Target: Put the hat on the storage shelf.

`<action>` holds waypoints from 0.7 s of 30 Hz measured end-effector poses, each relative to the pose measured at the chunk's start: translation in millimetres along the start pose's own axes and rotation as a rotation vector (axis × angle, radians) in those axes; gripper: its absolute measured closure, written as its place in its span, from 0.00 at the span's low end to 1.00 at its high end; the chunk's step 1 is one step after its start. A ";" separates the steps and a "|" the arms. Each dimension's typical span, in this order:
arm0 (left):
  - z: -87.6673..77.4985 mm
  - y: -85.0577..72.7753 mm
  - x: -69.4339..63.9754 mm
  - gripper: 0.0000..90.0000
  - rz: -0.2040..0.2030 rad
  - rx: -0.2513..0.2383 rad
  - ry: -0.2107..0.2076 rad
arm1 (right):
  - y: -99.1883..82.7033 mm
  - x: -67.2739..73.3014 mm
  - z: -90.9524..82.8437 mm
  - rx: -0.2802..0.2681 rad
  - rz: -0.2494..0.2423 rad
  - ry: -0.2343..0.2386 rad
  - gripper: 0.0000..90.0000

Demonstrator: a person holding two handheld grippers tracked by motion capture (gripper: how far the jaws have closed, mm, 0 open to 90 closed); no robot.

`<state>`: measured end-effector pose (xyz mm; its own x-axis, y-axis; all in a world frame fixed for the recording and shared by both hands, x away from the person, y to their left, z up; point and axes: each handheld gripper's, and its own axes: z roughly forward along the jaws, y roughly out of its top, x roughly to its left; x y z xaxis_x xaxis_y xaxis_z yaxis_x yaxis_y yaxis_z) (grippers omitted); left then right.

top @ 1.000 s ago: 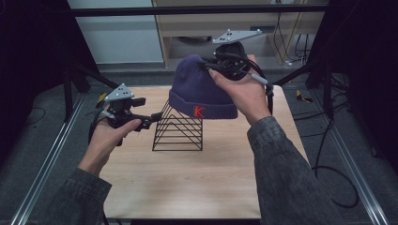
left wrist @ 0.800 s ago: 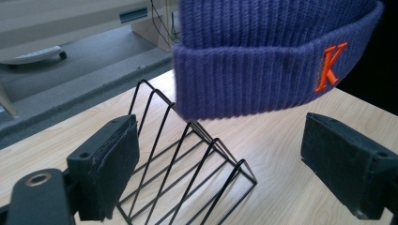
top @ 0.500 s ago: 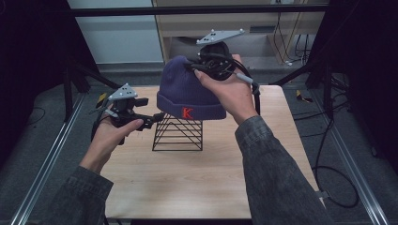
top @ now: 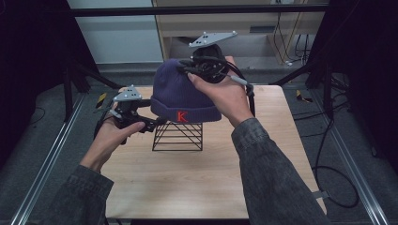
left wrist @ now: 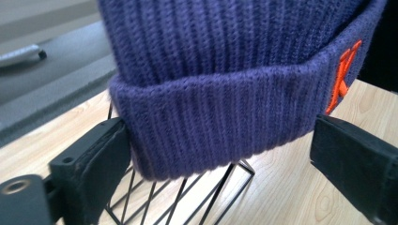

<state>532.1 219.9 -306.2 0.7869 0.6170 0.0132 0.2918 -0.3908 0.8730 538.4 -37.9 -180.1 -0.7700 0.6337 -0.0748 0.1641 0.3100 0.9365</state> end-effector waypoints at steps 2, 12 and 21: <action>0.6 -0.6 0.5 0.04 -0.001 0.004 -0.004 | 0.2 1.2 -0.3 -0.001 -0.003 0.003 0.89; 15.3 -13.7 11.0 0.02 -0.043 0.003 -0.065 | 0.4 3.3 0.1 -0.006 -0.005 0.025 0.89; 12.5 -12.4 12.3 0.69 -0.050 -0.040 -0.038 | -3.4 -1.3 1.9 0.002 -0.002 0.016 0.89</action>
<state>545.0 223.8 -323.0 0.7922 0.6082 -0.0492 0.3103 -0.3321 0.8907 540.0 -38.5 -183.8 -0.7798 0.6220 -0.0709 0.1638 0.3121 0.9358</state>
